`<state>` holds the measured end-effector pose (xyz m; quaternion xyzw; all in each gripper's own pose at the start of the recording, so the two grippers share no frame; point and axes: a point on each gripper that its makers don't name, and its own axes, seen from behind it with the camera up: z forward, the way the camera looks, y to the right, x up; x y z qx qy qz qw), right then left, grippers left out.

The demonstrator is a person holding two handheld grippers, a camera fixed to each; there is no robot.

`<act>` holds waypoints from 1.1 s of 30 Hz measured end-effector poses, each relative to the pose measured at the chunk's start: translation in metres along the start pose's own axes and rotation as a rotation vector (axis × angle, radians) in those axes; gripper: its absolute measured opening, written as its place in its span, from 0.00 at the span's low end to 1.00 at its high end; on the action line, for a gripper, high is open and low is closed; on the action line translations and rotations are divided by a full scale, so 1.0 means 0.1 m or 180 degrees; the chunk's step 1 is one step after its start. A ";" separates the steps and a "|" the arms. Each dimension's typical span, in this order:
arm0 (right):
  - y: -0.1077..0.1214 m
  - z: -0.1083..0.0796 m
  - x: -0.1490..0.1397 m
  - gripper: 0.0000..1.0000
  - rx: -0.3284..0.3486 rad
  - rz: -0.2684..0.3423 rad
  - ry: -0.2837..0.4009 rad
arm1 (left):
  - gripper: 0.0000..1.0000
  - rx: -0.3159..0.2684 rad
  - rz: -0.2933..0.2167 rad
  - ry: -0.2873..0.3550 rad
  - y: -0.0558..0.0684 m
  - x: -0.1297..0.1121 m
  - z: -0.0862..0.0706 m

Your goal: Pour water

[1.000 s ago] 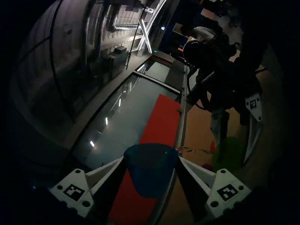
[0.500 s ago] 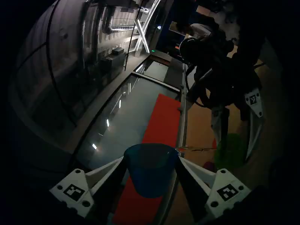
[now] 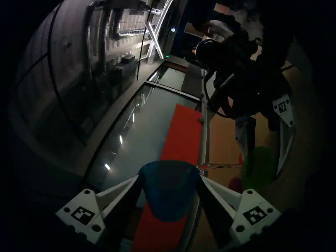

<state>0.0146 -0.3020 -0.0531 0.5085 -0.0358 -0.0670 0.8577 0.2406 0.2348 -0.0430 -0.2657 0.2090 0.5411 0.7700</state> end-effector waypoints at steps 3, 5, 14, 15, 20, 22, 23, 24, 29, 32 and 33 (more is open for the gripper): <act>0.00 0.00 0.00 0.99 0.0002 0.0003 0.0004 | 0.86 -0.0003 0.0029 -0.0009 -0.01 0.00 0.00; -0.01 0.00 0.01 0.99 0.0002 0.0000 0.0007 | 0.86 -0.0006 0.0050 -0.0013 -0.01 0.00 0.00; -0.01 0.00 0.01 0.99 -0.0004 -0.0004 0.0015 | 0.86 -0.0011 0.0155 -0.0027 0.00 0.00 -0.01; -0.01 0.00 0.01 0.99 -0.0004 -0.0004 0.0016 | 0.86 -0.0012 0.0169 -0.0028 0.00 0.00 -0.01; -0.01 0.00 0.03 0.99 -0.0011 -0.0007 0.0024 | 0.86 -0.0013 0.0215 -0.0035 -0.01 0.00 -0.01; 0.00 -0.01 0.03 0.99 -0.0011 -0.0005 0.0028 | 0.86 -0.0014 0.0238 -0.0035 -0.02 0.00 -0.01; 0.00 -0.01 0.03 0.99 -0.0011 -0.0003 0.0030 | 0.86 -0.0014 0.0251 -0.0035 -0.02 0.00 -0.01; 0.00 -0.01 0.03 0.99 -0.0012 -0.0004 0.0031 | 0.86 -0.0015 0.0266 -0.0036 -0.02 0.00 -0.01; 0.01 -0.01 0.04 0.99 -0.0017 -0.0012 0.0030 | 0.86 -0.0021 0.0324 -0.0042 -0.03 0.01 0.00; 0.01 -0.01 0.04 0.99 -0.0016 -0.0009 0.0035 | 0.86 -0.0023 0.0345 -0.0043 -0.04 0.03 0.00; 0.01 -0.02 0.04 0.99 -0.0017 -0.0008 0.0037 | 0.86 -0.0024 0.0355 -0.0043 -0.04 0.03 0.00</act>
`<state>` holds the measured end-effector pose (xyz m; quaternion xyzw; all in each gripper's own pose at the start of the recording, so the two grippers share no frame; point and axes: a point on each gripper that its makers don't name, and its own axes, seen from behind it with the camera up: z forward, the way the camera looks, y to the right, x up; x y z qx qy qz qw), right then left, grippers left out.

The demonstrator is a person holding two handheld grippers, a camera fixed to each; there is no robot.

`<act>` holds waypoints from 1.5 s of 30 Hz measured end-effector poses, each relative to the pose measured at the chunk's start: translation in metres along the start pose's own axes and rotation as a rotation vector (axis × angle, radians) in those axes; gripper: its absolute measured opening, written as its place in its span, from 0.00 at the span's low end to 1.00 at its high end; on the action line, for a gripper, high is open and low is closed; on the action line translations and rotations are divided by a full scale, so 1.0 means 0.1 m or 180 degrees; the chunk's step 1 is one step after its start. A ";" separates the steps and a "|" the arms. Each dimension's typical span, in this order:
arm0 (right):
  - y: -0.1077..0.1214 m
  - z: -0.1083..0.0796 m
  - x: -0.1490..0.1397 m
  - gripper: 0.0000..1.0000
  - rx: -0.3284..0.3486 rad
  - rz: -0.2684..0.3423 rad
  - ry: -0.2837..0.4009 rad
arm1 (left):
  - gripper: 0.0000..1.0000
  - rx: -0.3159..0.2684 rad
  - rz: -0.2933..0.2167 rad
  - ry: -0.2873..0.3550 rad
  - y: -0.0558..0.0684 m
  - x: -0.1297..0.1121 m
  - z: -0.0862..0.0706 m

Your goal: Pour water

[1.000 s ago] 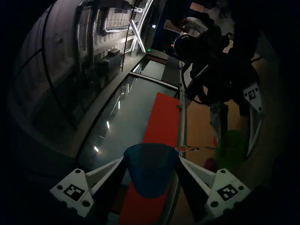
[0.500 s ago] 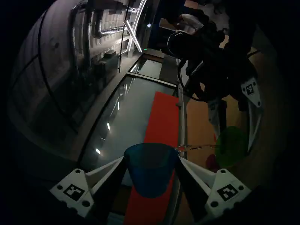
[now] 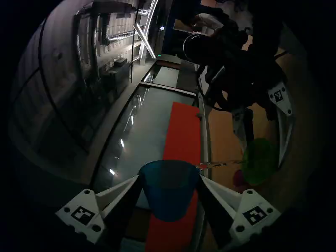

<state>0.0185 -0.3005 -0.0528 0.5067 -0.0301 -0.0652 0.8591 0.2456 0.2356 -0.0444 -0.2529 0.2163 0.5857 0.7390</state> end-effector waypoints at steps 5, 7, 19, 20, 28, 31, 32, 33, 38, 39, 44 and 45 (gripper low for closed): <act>0.01 -0.01 0.00 0.99 -0.0005 -0.0003 0.0005 | 0.86 0.0004 0.0066 0.0004 -0.05 0.02 -0.01; 0.01 -0.01 0.00 0.99 -0.0006 -0.0003 0.0008 | 0.86 0.0012 0.0096 0.0002 -0.07 0.03 -0.01; 0.00 -0.03 0.01 0.99 -0.0009 -0.0009 0.0023 | 0.86 0.0037 0.0237 0.0016 -0.13 0.09 0.00; 0.00 -0.03 0.02 0.99 -0.0009 -0.0010 0.0024 | 0.86 0.0039 0.0248 0.0016 -0.14 0.09 0.01; 0.00 -0.03 0.02 0.99 -0.0014 -0.0023 0.0026 | 0.86 0.0054 0.0333 0.0011 -0.15 0.10 -0.01; 0.00 -0.03 0.02 0.99 -0.0015 -0.0024 0.0031 | 0.86 0.0060 0.0375 0.0011 -0.16 0.11 -0.01; 0.00 -0.03 0.02 0.99 -0.0015 -0.0025 0.0032 | 0.86 0.0064 0.0390 0.0011 -0.17 0.11 0.00; 0.00 -0.03 0.02 0.99 -0.0016 -0.0026 0.0033 | 0.86 0.0068 0.0405 0.0010 -0.18 0.11 0.00; 0.00 -0.04 0.01 0.99 -0.0019 -0.0030 0.0036 | 0.86 0.0084 0.0476 0.0002 -0.20 0.14 -0.01; 0.00 -0.04 0.01 0.99 -0.0020 -0.0030 0.0037 | 0.86 0.0085 0.0488 0.0001 -0.20 0.14 -0.01; 0.00 -0.03 0.02 1.00 -0.0027 -0.0032 0.0046 | 0.86 0.0099 0.0560 -0.0001 -0.21 0.18 0.01; 0.00 -0.03 0.02 1.00 -0.0028 -0.0032 0.0048 | 0.86 0.0102 0.0577 -0.0003 -0.22 0.18 0.02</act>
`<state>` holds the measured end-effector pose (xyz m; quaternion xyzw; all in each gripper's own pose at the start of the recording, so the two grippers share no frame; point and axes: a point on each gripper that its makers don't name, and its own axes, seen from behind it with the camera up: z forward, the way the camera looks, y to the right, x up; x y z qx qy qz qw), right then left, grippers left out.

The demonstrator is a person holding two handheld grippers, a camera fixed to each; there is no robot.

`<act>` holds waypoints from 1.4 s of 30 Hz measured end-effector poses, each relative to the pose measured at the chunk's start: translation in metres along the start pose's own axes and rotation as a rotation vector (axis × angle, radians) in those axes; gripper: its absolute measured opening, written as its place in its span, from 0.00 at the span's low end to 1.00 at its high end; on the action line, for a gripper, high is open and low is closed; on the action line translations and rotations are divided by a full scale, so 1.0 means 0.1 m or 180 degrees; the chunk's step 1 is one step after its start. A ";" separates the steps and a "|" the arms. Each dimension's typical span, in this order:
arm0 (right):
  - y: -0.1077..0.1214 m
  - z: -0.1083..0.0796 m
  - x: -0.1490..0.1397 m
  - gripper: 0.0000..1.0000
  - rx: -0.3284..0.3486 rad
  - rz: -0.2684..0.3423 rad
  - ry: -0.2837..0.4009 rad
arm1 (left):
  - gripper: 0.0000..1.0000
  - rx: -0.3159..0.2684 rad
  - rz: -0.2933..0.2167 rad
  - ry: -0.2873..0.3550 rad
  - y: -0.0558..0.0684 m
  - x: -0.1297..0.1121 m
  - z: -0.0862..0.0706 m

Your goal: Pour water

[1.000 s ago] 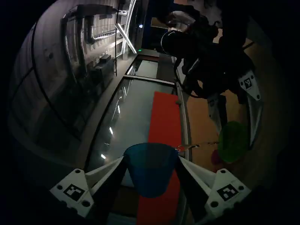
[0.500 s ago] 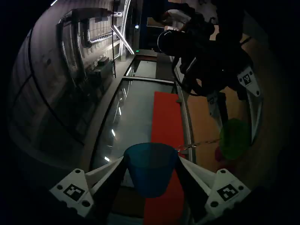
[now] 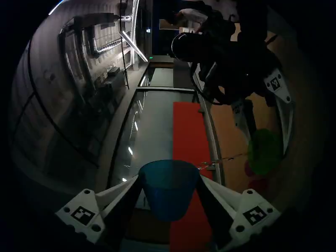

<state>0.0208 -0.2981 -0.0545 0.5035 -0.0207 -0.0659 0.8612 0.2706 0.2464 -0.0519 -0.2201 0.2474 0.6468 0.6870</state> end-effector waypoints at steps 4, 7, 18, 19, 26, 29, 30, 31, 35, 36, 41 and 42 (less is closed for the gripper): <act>0.00 0.00 0.01 1.00 -0.0003 -0.0003 0.0008 | 0.86 -0.0004 0.0068 0.0004 -0.01 0.03 0.00; 0.00 0.00 0.02 1.00 -0.0003 -0.0005 0.0009 | 0.86 -0.0010 0.0100 0.0010 -0.02 0.05 -0.02; 0.00 0.00 0.03 1.00 -0.0009 -0.0005 0.0013 | 0.86 -0.0012 0.0223 -0.0016 0.00 0.05 -0.05; 0.00 0.00 0.03 1.00 -0.0010 -0.0005 0.0012 | 0.86 -0.0009 0.0234 -0.0016 0.00 0.05 -0.06; 0.00 0.01 0.05 1.00 -0.0008 -0.0007 0.0020 | 0.86 0.0012 0.0240 -0.0012 -0.02 0.05 -0.06; 0.00 0.02 0.06 1.00 -0.0009 -0.0009 0.0021 | 0.86 0.0019 0.0223 -0.0005 -0.04 0.05 -0.06; 0.00 0.02 0.06 1.00 -0.0009 -0.0010 0.0022 | 0.86 0.0021 0.0219 -0.0004 -0.04 0.04 -0.06; 0.00 0.02 0.07 1.00 -0.0010 -0.0012 0.0022 | 0.86 0.0021 0.0217 -0.0004 -0.05 0.04 -0.05; -0.01 0.02 0.07 1.00 -0.0010 -0.0016 0.0023 | 0.86 0.0022 0.0191 -0.0005 -0.06 0.02 -0.03; -0.01 0.01 0.07 1.00 -0.0010 -0.0016 0.0024 | 0.86 0.0023 0.0173 -0.0006 -0.06 0.02 -0.02; 0.00 0.01 0.06 1.00 -0.0022 -0.0010 0.0033 | 0.86 0.0043 -0.0042 -0.0030 -0.05 -0.02 -0.02; 0.01 0.01 0.06 1.00 -0.0026 -0.0009 0.0035 | 0.86 0.0050 -0.0102 -0.0033 -0.05 -0.02 -0.02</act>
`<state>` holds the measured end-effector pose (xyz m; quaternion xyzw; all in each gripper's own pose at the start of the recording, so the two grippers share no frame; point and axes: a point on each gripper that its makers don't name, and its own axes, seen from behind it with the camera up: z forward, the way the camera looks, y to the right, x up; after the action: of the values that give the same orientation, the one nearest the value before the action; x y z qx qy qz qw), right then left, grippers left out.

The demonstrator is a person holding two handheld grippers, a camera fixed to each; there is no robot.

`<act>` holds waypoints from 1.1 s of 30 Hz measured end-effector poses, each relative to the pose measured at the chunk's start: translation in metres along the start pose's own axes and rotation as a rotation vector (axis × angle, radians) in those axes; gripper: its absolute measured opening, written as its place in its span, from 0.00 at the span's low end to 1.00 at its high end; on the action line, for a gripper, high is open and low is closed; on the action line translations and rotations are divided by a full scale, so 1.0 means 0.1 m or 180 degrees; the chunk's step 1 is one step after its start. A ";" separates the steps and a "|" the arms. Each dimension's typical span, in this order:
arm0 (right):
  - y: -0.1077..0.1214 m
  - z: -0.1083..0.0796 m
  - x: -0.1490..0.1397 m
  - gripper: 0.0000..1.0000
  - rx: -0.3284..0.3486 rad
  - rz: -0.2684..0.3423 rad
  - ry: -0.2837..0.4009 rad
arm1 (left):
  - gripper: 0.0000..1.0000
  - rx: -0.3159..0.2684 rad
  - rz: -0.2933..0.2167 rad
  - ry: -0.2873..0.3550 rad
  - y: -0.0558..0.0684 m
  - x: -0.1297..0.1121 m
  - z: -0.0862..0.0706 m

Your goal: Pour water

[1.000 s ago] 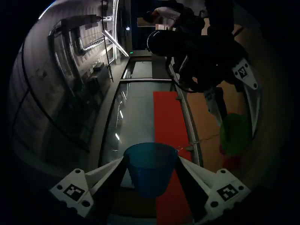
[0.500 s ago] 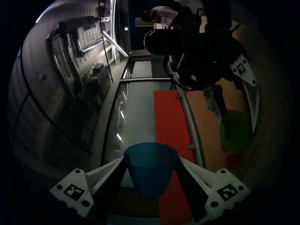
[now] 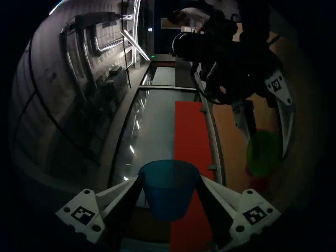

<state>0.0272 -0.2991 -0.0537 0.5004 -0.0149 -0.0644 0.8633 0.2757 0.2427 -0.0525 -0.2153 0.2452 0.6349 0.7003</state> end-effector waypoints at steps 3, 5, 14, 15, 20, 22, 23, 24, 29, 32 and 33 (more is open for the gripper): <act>0.01 -0.01 0.01 1.00 -0.0010 0.0000 0.0010 | 0.86 0.0013 -0.0233 0.0003 0.00 -0.02 -0.01; 0.01 -0.02 0.01 1.00 -0.0019 0.0000 0.0019 | 0.86 0.0004 -0.0417 0.0018 0.01 -0.03 -0.01; 0.05 -0.03 0.03 1.00 -0.0054 0.0014 0.0061 | 0.86 0.0004 -0.1281 0.0004 0.07 -0.14 0.02; 0.05 -0.03 0.04 1.00 -0.0056 0.0014 0.0065 | 0.86 0.0011 -0.1383 0.0003 0.07 -0.15 0.02; 0.08 -0.04 0.05 1.00 -0.0078 0.0002 0.0089 | 0.86 0.0054 -0.1882 0.0016 0.01 -0.20 -0.01; 0.09 -0.05 0.07 1.00 -0.0087 0.0000 0.0107 | 0.86 0.0057 -0.2074 0.0019 0.00 -0.22 0.00; 0.09 -0.06 0.08 1.00 -0.0091 0.0001 0.0117 | 0.86 0.0057 -0.2165 0.0018 0.00 -0.23 0.00; 0.10 -0.06 0.08 1.00 -0.0094 0.0001 0.0126 | 0.86 0.0060 -0.2258 0.0014 0.00 -0.25 0.00; 0.11 -0.09 0.11 1.00 -0.0107 -0.0004 0.0150 | 0.86 0.0089 -0.2796 -0.0047 0.00 -0.37 0.03; 0.12 -0.12 0.12 1.00 -0.0123 -0.0018 0.0157 | 0.86 0.0088 -0.3158 -0.0097 0.00 -0.46 0.04; 0.13 -0.12 0.12 1.00 -0.0127 -0.0020 0.0160 | 0.86 0.0091 -0.3271 -0.0111 0.00 -0.50 0.05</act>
<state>0.0417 -0.2840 -0.0492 0.4845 0.0096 -0.0548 0.8730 0.2724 0.2068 -0.0182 -0.2879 0.1047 0.2089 0.9287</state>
